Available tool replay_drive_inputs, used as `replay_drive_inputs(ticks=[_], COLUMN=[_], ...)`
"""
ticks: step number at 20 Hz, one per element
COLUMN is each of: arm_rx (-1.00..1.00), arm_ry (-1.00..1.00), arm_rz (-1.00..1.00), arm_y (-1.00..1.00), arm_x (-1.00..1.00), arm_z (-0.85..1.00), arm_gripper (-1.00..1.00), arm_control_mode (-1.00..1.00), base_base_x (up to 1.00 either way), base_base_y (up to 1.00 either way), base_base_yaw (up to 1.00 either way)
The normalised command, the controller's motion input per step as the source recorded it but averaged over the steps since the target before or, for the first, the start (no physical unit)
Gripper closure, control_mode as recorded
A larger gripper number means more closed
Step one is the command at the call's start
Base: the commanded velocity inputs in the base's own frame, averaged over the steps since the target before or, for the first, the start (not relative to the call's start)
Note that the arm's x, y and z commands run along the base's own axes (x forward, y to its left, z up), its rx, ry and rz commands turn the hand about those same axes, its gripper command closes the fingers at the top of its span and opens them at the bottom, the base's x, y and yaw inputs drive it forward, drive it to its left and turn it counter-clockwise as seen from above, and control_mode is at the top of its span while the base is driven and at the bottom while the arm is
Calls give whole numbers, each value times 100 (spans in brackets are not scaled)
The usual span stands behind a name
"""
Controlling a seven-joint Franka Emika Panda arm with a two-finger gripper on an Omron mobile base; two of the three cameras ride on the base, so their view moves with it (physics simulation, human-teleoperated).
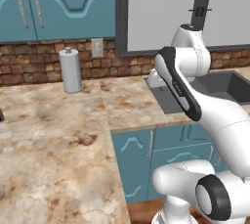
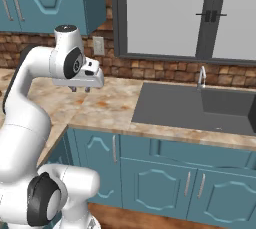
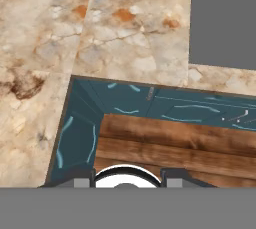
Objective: Place the drinks on the dining counter in a tight cluster.
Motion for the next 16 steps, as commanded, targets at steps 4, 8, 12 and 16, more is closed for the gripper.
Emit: replay_drive_inputs(ticks=[4,8,12,16], arm_rx=[0,0,0,0], arm_ry=[0,0,0,0], arm_rz=[0,0,0,0], arm_y=[0,0,0,0], arm_x=[-2,-3,-6,-29], arm_z=[0,0,0,0], arm_gripper=[-100,-100,-100,-100], arm_control_mode=[-100,-100,-100,-100], base_base_x=[0,0,0,0], base_base_y=[0,0,0,0], base_base_yaw=[0,0,0,0])
